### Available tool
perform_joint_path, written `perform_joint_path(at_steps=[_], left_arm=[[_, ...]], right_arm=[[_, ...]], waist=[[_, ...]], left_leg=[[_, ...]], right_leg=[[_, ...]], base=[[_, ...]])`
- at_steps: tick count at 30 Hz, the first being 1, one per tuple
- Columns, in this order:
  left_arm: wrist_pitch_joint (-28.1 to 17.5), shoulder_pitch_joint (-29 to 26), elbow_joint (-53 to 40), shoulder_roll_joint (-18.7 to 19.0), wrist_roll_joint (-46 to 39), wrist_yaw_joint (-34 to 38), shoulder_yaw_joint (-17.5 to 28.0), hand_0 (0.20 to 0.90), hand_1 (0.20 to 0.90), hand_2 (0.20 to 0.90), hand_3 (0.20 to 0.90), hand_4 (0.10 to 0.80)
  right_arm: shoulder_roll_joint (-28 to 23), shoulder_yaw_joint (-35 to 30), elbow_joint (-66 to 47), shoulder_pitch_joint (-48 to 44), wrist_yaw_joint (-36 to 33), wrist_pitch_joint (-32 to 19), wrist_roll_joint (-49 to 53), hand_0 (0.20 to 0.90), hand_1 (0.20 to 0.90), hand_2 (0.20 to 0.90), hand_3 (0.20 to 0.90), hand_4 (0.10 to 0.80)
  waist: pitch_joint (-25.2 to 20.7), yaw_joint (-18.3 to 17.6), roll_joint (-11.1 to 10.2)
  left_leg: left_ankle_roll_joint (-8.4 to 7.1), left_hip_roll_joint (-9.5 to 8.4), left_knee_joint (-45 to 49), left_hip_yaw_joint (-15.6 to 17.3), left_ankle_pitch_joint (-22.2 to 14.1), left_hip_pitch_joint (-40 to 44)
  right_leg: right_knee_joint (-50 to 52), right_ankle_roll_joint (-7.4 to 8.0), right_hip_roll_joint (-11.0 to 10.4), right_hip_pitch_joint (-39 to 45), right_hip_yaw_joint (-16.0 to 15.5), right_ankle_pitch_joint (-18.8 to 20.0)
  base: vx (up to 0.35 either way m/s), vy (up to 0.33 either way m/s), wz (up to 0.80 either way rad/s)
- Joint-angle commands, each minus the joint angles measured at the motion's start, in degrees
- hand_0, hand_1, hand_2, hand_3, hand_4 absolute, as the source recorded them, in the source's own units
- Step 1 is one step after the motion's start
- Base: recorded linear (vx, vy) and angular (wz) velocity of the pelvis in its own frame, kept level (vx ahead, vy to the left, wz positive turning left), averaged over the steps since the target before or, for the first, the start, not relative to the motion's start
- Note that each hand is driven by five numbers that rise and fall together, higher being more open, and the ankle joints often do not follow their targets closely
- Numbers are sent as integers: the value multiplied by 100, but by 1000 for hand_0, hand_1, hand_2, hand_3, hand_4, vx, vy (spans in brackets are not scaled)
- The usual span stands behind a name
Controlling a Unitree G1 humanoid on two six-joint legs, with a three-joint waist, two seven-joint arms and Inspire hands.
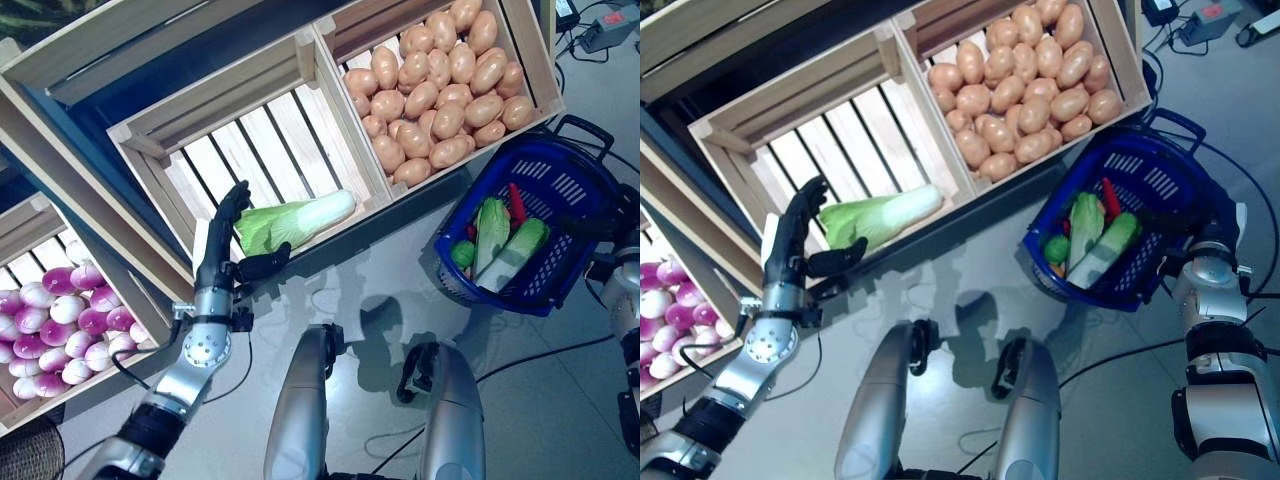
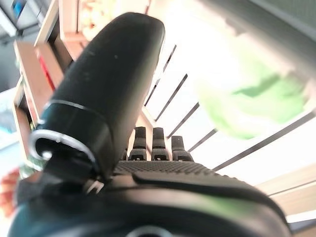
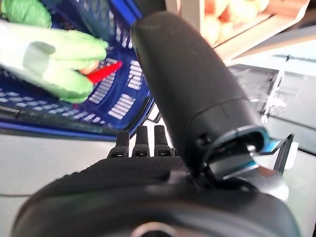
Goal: Put vegetables into the basket
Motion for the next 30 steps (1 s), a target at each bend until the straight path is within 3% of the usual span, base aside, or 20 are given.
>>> perform_joint_path(at_steps=[1, 4, 11, 21, 25, 30], left_arm=[[69, -560, 57, 411, 471, 253, 414, 900, 900, 900, 900, 800], [308, -1209, 603, 747, 673, 208, 185, 900, 900, 900, 900, 800], [637, -2276, 1719, 969, 808, 8, -349, 900, 900, 900, 900, 800], [1020, -3038, 3247, 838, 418, -939, -826, 900, 900, 900, 900, 800], [1093, -3206, 3683, 801, -216, -1585, -891, 900, 900, 900, 900, 800], [1175, -3421, 4039, 868, -343, -1885, -1050, 900, 900, 900, 900, 800]], right_arm=[[-371, 155, -155, -56, 427, -326, -367, 900, 900, 900, 900, 800], [-354, 385, -44, -162, 660, -284, -273, 900, 900, 900, 900, 800], [-163, 742, 308, -378, 1053, -345, -193, 900, 900, 900, 900, 800], [-128, 1077, 597, -588, 1257, -459, -170, 900, 900, 900, 900, 800], [-97, 1097, 719, -669, 1301, -503, 109, 900, 900, 900, 900, 800], [-113, 1165, 816, -769, 1350, -523, 100, 900, 900, 900, 900, 800]], waist=[[-336, -153, -208], [-296, -261, -219], [-201, -403, -230], [-86, -555, -293], [-37, -592, -301], [-16, -636, -295]], left_leg=[[386, 20, 93, 341, -309, 570], [396, 67, 121, 403, -369, 468], [401, 124, 119, 486, -392, 339], [376, 200, 235, 513, -420, 63], [360, 206, 186, 519, -396, -3], [331, 212, 78, 537, -365, -33]], right_leg=[[-483, -367, 22, 416, 164, 685], [-438, -347, 22, 269, 214, 721], [-405, -311, 58, 73, 299, 753], [-324, -249, 135, -238, 365, 767], [-372, -208, 178, -314, 389, 805], [-460, -153, 215, -364, 421, 846]], base=[[0, 0, 0], [-19, 42, -4], [-23, 38, -8], [-15, 21, -7], [-21, 19, -4], [-5, 3, -1]])
